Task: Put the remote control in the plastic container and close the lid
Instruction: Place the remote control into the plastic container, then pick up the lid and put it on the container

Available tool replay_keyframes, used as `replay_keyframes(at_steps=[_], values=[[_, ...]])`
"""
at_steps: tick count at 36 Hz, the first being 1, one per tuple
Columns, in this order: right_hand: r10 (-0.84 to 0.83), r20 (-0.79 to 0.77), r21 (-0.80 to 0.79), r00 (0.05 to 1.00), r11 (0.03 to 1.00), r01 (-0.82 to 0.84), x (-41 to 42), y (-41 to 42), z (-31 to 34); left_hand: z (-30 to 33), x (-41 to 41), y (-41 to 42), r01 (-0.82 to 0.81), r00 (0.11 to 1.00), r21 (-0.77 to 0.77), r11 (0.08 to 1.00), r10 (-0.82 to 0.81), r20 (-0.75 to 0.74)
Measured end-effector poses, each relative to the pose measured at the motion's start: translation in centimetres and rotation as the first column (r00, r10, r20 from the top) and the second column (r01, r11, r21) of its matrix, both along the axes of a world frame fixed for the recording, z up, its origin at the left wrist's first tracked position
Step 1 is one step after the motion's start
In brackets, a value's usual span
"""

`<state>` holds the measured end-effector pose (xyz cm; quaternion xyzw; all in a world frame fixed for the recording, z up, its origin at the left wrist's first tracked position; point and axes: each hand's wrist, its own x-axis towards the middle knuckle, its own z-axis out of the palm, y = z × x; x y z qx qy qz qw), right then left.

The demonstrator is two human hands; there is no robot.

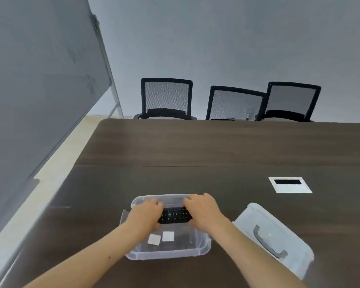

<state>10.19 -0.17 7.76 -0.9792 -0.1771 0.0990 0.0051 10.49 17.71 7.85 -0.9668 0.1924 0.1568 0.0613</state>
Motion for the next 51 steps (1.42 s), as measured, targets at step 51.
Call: replay_keyframes(at_steps=[51], values=[[-0.868,-0.486,0.53,0.098,-0.204,0.823,-12.5,-21.0,-5.9,-2.1,2.6,-25.8,-0.103,0.873,-0.413,0.905,-0.117,-0.474]])
